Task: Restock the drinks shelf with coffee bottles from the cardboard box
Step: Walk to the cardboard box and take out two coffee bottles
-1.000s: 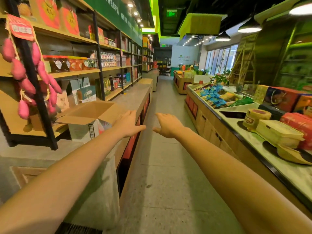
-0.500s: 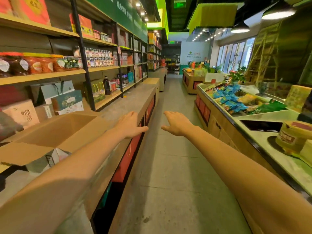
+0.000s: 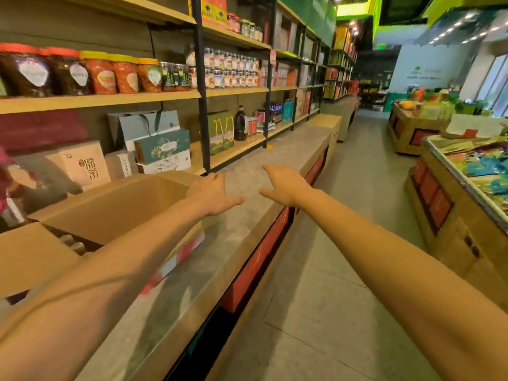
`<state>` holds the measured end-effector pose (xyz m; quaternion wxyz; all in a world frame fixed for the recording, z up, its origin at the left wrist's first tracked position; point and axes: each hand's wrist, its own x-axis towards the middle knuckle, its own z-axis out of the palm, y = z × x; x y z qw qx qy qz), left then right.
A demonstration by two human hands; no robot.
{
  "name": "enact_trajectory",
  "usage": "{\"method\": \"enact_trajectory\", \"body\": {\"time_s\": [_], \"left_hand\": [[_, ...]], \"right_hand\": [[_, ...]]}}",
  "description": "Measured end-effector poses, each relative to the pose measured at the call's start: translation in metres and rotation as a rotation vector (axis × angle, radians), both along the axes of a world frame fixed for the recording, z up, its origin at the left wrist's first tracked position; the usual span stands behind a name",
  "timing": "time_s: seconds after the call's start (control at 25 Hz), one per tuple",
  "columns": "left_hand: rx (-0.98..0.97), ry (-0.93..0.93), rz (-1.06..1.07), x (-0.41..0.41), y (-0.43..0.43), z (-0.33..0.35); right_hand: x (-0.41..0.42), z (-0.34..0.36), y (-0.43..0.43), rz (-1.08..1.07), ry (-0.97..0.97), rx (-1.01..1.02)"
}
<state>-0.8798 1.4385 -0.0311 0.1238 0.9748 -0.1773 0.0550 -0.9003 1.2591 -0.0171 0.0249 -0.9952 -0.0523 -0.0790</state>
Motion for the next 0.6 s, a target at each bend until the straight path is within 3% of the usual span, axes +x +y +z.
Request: {"method": "enact_trajectory", "body": {"time_s": [0.32, 0.6], "left_hand": [[0.053, -0.022, 0.232, 0.173, 0.042, 0.008], [0.021, -0.038, 0.503, 0.251, 0.121, -0.009]], "right_hand": [[0.206, -0.002, 0.057, 0.187, -0.018, 0.071], [0.334, -0.002, 0.149, 0.539, -0.021, 0.084]]}}
